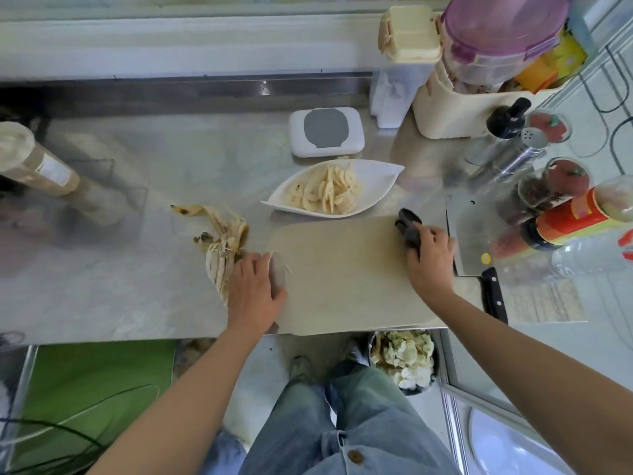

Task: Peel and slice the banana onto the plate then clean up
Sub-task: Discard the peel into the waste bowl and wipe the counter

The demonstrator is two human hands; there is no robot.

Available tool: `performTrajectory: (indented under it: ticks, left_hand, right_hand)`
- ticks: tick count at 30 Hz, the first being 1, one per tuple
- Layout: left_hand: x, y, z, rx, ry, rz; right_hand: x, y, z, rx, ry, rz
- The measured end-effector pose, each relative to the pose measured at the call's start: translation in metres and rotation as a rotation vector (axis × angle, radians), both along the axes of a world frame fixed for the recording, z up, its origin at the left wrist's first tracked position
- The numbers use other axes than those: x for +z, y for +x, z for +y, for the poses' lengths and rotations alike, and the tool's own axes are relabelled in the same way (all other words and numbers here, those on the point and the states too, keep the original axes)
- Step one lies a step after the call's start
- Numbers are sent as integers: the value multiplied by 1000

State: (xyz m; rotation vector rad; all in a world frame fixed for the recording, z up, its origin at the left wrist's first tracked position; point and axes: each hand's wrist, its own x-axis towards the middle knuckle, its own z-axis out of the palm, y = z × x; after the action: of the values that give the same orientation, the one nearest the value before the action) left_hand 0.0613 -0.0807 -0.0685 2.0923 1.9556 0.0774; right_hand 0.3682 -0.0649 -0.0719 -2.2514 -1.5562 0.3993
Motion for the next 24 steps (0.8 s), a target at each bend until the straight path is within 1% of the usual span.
performTrajectory:
  ticks: [2,4,5,7,9,10,12,14,17,19,22,24]
  left_hand:
    - [4,-6,3,-25,38,-17]
    - [13,-10,5,-35,105,-40]
    - [16,-12,6,-20,148,-16]
    - [21,-15,8,99,199,52]
    - [23,-22,11,242,163,59]
    - [22,-27,12,249,133,55]
    - [20,-33,12,156,96,61]
    - [19,-37,9,93,98,68]
    - [16,-42,2,150,134,72]
    - [17,-45,-2,188,131,62]
    - [19,-46,-8,160,153,-3]
    - [17,-43,-13,69,119,-87]
  right_hand:
    - [0,-13,6,16,0,-25]
    - [-2,-32,3,87,-117,-82]
    - [-4,-41,0,122,-144,-103]
    - [-5,-52,-6,217,-78,-84]
    - [-6,-58,-9,325,-9,-46]
    - [-7,-60,-9,331,7,-29]
    - [-6,-63,-6,248,15,-7]
    - [-6,-66,-5,210,-10,-40]
    - [-7,-67,-4,264,-65,-160]
    - [-6,-65,-3,225,-81,-192]
    - [-5,-53,-2,83,-106,-192]
    - [-4,-40,-2,69,-102,-174]
